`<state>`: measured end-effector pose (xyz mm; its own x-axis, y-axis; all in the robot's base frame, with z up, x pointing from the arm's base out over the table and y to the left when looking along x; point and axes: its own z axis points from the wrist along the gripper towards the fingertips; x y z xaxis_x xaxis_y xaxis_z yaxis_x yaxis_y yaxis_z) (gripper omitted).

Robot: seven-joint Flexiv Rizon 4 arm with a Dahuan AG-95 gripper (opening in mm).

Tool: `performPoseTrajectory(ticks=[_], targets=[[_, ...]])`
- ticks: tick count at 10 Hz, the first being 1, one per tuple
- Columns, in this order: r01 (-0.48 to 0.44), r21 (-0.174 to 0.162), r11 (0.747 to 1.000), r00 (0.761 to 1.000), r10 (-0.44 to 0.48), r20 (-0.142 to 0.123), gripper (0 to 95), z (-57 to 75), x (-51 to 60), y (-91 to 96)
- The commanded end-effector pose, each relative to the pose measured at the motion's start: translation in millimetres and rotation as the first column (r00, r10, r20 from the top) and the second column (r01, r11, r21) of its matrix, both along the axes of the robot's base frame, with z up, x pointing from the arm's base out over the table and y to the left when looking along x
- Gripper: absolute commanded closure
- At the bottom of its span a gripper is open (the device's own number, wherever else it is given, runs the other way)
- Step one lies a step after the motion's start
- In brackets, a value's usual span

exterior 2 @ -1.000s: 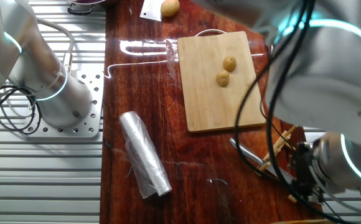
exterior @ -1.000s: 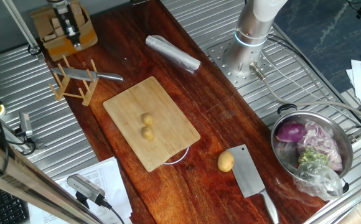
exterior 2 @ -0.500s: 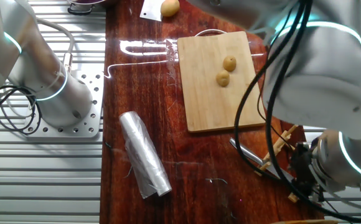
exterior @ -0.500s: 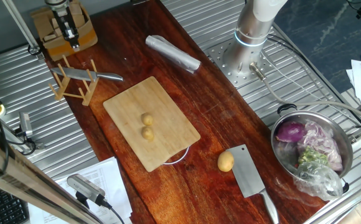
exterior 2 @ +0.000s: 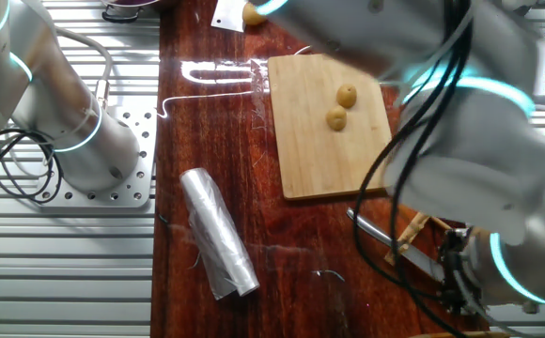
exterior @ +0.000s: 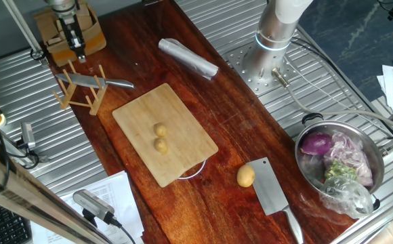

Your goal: Chop the potatoes

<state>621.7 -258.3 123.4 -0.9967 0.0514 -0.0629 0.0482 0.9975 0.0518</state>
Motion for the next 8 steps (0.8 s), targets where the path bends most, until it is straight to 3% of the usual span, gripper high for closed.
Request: performPoseTrajectory(ticks=[1, 5, 8], targets=[[0.02, 0.007, 1.0, 1.0, -0.02, -0.022, 57.0, 0.7, 1.6, 0.0], [0.042, 0.015, 0.999, 0.999, -0.041, -0.014, 57.0, -1.8, 4.8, 0.9], [0.048, 0.011, 0.999, 0.999, -0.048, -0.009, 57.0, -20.6, 17.3, 9.4]])
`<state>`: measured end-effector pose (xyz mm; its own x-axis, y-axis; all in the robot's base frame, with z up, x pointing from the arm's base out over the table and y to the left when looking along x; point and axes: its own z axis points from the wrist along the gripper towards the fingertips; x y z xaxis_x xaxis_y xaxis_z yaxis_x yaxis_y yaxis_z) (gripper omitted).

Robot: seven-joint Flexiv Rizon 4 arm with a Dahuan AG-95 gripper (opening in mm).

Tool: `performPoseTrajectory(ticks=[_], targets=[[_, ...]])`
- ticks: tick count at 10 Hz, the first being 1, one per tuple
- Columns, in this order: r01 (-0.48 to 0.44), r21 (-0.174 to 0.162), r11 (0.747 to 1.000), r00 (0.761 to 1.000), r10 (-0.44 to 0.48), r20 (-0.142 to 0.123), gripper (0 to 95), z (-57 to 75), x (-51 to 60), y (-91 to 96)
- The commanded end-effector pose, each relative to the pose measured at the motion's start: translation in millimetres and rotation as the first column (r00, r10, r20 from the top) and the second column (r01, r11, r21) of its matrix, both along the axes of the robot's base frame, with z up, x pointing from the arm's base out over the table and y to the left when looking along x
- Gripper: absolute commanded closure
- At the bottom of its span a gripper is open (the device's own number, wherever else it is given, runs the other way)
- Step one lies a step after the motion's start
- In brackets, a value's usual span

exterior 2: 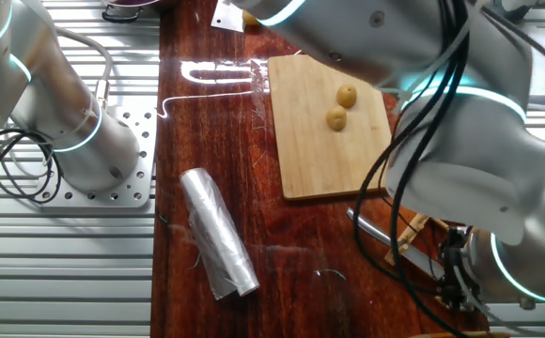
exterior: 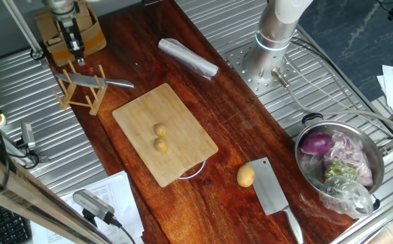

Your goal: Chop the potatoes

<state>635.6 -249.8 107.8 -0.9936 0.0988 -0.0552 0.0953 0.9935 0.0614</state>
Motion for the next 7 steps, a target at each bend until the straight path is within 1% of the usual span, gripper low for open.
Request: performPoseTrajectory(ticks=[1, 2, 4, 6, 7], targets=[[0.0, 0.0, 1.0, 1.0, 0.0, 0.005, 57.0, -11.7, 3.5, 1.2], [-0.005, 0.003, 1.0, 1.0, 0.005, 0.016, 57.0, -21.4, 3.5, 0.0], [0.0, 0.002, 1.0, 1.0, 0.0, 0.005, 57.0, -21.4, 3.5, 0.0], [0.039, 0.009, 0.999, 0.999, -0.039, 0.004, 57.0, -21.4, 3.5, 0.0], [0.078, 0.015, 0.997, 0.997, -0.078, 0.009, 57.0, -21.4, 3.5, 0.0]])
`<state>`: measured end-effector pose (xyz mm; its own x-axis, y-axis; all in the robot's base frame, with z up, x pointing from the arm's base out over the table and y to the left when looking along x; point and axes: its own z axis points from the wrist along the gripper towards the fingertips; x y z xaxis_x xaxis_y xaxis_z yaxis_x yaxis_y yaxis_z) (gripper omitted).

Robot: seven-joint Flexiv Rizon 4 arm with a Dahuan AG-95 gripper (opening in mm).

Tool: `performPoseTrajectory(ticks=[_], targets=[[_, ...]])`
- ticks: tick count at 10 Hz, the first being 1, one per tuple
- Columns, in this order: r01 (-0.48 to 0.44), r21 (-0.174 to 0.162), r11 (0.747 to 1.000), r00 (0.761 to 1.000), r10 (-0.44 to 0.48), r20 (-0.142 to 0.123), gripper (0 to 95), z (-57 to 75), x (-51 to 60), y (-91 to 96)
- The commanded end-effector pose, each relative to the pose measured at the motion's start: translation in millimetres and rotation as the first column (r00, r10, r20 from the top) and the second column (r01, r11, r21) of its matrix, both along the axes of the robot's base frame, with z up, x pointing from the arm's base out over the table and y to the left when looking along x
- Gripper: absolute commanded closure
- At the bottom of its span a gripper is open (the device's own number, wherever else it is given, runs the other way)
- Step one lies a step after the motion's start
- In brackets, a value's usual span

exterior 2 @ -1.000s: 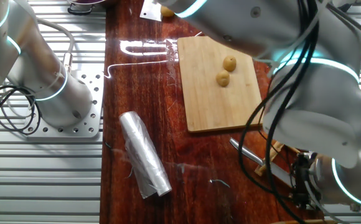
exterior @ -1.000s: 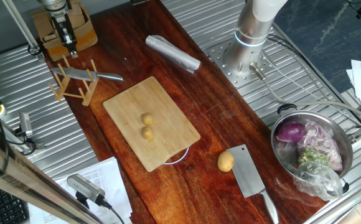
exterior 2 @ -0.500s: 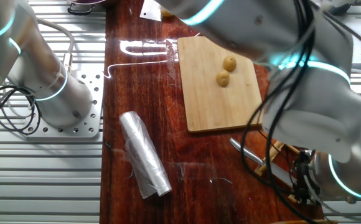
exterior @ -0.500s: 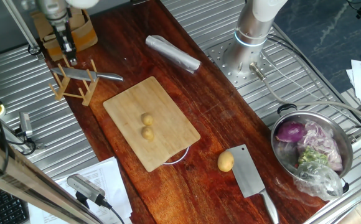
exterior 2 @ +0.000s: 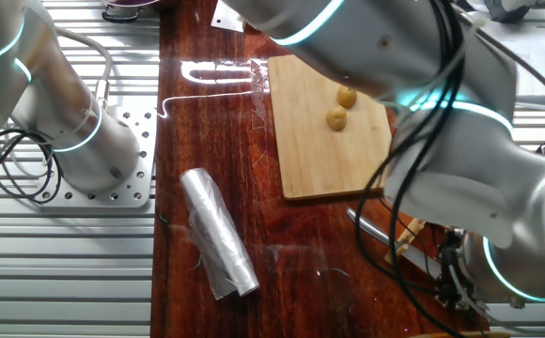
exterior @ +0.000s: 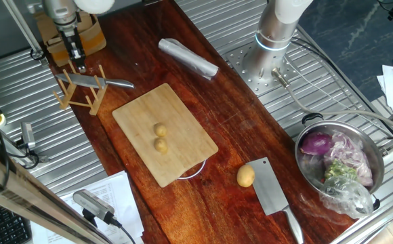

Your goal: Chop the potatoes

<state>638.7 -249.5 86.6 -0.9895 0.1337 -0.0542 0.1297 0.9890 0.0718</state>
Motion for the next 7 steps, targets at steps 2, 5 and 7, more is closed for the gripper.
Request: performPoseTrajectory(ticks=[2, 5, 7], targets=[[0.082, 0.008, 0.997, 0.997, -0.082, 0.012, 57.0, -8.1, 1.0, 1.5], [0.119, 0.008, 0.993, 0.993, -0.119, 0.013, 57.0, -17.5, -0.8, 13.9], [0.122, 0.006, 0.992, 0.992, -0.122, 0.016, 57.0, -17.5, -0.8, 13.9]])
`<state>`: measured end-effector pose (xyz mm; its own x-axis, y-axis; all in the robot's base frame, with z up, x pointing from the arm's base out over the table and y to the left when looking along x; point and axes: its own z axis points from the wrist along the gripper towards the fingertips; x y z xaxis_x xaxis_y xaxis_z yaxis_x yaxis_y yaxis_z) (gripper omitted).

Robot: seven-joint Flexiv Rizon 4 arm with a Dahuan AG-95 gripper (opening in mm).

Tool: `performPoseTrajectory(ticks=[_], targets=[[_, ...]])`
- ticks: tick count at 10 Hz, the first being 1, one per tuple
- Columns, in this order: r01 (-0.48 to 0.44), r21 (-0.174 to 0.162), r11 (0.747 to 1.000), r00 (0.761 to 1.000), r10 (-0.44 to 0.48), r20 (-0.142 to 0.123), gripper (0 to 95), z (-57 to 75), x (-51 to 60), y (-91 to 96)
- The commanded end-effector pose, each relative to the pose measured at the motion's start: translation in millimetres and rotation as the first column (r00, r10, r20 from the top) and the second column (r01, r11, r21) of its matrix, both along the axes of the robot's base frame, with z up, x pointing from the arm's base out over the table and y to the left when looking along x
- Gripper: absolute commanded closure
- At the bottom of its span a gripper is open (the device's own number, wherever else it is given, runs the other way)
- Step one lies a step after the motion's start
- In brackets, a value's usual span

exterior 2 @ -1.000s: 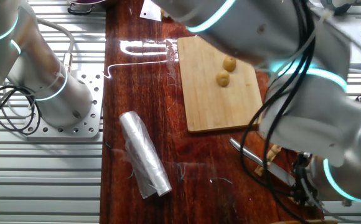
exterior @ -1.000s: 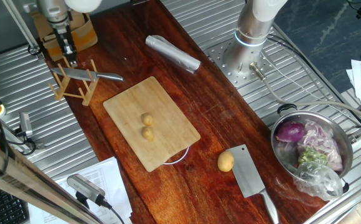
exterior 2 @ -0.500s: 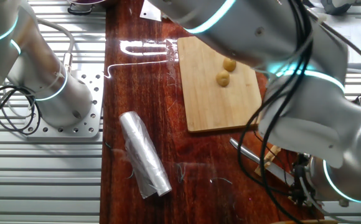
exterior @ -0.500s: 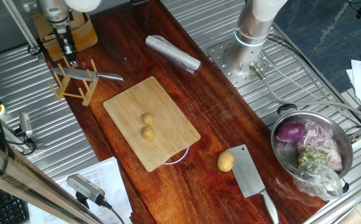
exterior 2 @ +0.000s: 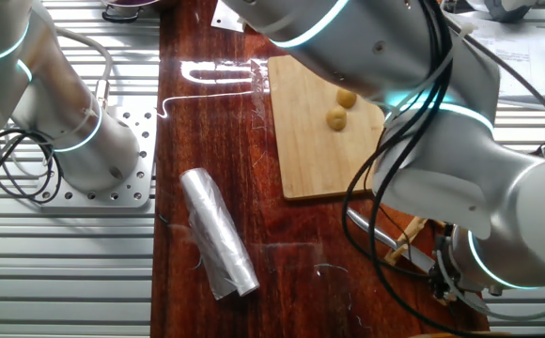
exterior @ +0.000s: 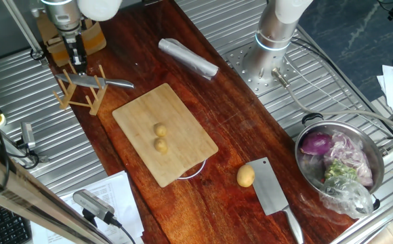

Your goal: Chop the potatoes

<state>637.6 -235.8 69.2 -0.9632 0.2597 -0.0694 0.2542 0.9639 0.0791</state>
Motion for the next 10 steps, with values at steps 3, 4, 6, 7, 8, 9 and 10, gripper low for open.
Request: performPoseTrajectory(ticks=[3, 4, 6, 7, 8, 9, 10], targets=[[-0.036, 0.041, 0.999, 0.999, 0.036, -0.006, 57.0, 0.0, 0.3, 0.1], [-0.034, 0.041, 0.999, 0.999, 0.034, -0.005, 57.0, 0.0, 0.3, 0.1], [-0.018, 0.042, 0.999, 1.0, 0.018, -0.001, 57.0, -10.5, 0.7, -0.2], [-0.012, 0.043, 0.999, 1.0, 0.012, 0.0, 57.0, -18.2, -0.9, -1.1], [-0.004, 0.04, 0.999, 1.0, 0.004, -0.001, 57.0, -22.5, -3.6, 0.8], [-0.001, 0.039, 0.999, 1.0, 0.001, -0.003, 57.0, -23.4, -5.1, 1.1], [-0.002, 0.037, 0.999, 1.0, 0.002, 0.0, 57.0, -25.0, -9.2, -0.8]])
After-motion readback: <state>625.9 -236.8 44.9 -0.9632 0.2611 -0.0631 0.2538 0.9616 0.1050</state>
